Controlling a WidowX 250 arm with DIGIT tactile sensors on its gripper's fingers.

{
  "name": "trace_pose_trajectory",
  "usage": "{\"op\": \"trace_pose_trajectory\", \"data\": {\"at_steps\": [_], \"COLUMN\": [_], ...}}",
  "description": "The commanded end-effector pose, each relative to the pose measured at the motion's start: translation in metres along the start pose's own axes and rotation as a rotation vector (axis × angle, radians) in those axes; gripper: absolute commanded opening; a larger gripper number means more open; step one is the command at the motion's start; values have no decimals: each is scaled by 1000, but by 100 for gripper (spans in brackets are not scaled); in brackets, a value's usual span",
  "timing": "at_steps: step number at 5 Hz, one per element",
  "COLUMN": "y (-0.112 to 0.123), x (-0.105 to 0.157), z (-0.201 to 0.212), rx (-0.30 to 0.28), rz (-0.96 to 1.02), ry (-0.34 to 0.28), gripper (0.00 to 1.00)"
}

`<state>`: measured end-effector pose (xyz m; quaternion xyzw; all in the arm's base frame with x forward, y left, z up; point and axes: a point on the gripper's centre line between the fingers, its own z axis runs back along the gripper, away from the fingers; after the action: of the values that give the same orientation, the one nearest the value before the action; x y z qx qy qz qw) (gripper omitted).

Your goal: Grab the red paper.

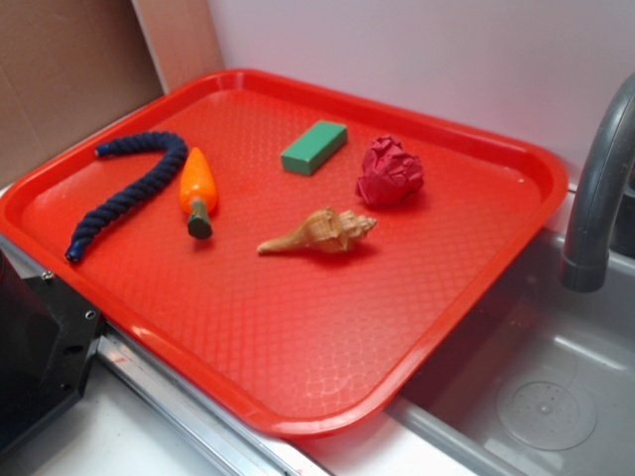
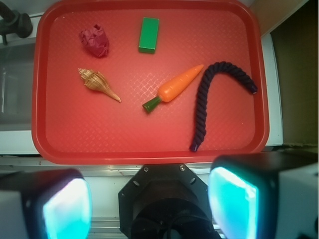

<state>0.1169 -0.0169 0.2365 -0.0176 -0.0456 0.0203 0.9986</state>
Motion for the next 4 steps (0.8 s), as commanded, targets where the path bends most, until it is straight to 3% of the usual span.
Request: {"op": "trace_pose_trajectory", "data": {"at_steps": [1, 4], "y": [0, -13], "x": [0, 61], "z": [0, -45], "rx": [0, 39], "rz": [0, -191], "ry": [0, -133], "gripper": [100, 100]}}
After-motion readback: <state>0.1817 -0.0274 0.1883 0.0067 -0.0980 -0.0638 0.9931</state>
